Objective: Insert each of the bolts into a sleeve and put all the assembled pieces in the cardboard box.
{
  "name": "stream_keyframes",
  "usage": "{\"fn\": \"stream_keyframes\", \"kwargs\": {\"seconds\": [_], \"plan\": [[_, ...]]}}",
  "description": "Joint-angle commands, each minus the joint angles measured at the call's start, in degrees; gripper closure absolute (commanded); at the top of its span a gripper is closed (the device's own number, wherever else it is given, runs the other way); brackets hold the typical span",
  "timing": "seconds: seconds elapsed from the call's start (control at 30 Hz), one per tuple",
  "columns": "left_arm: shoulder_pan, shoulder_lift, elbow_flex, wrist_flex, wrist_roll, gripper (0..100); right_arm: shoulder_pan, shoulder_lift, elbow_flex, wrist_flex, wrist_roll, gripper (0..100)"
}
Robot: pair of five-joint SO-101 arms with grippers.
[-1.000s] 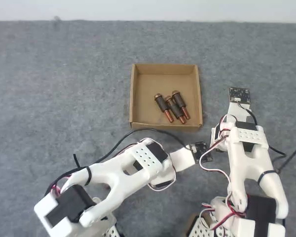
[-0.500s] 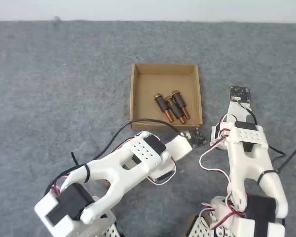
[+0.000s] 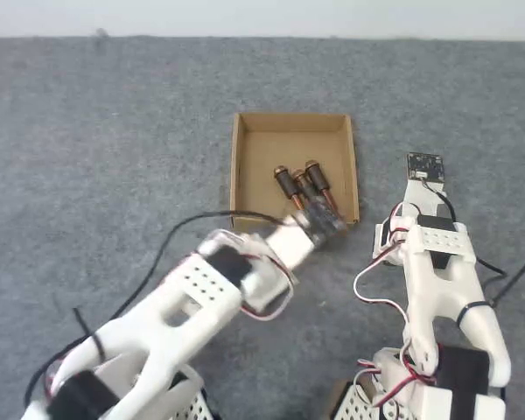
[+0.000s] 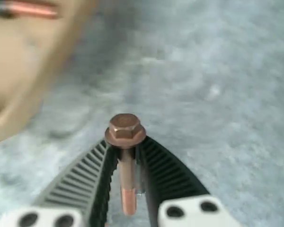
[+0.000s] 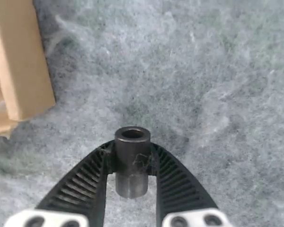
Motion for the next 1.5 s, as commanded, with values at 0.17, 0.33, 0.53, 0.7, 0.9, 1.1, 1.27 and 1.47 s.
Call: {"fn": "stream_keyframes", "kwargs": {"seconds": [0.17,0.33,0.53,0.7,0.9,1.1,1.27,1.47], "plan": [[-11.43,-3.96,-0.66,-7.3,5.54,97,0.13,-0.48,-3.43,-0.57,0.62,99.1],[-17.85,-4.04,-0.84,-11.43,9.58,97,0.13,-0.48,-3.43,-0.4,0.62,99.1],[-27.96,-4.04,-0.84,-16.44,15.65,97,-1.54,-0.48,-3.25,-0.31,0.62,99.1],[-34.55,-3.43,-0.4,-21.45,19.52,97,-1.98,-0.4,-3.25,-0.75,0.62,99.1],[-38.95,2.02,-0.75,-26.11,19.87,97,-7.08,-1.01,-3.87,-1.01,1.05,98.9],[-42.2,11.78,-6.9,-25.93,19.96,97,-7.96,-0.48,-7.3,-9.36,1.14,98.9],[-42.37,16.97,-10.42,-25.76,19.96,97,-8.13,-0.4,-7.56,-20.26,1.14,98.9],[-42.37,18.29,-11.21,-25.76,19.78,97,-8.13,-0.31,-7.47,-34.95,1.14,98.9]]}}
